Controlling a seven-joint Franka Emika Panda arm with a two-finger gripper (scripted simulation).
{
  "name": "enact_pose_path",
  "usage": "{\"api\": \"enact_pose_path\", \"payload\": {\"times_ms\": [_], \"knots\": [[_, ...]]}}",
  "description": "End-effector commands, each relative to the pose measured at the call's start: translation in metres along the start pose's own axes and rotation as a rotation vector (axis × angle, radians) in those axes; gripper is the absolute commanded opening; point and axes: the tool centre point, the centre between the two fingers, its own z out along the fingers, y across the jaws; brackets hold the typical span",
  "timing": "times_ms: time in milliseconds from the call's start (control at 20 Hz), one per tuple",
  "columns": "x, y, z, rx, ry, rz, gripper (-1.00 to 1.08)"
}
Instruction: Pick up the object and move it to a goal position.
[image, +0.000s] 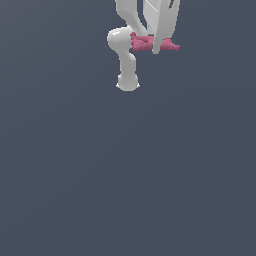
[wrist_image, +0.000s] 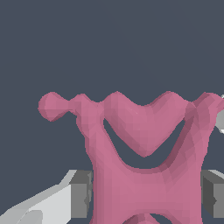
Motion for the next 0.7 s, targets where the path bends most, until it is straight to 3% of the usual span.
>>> {"api": "enact_pose_path", "payload": {"times_ms": [0,650], "knots": [[-0.001,0.001,-0.013,-0.001,0.0,-0.001,-1.0],[-0.002,0.002,-0.029,-0.001,-0.001,-0.002,-1.0]]}}
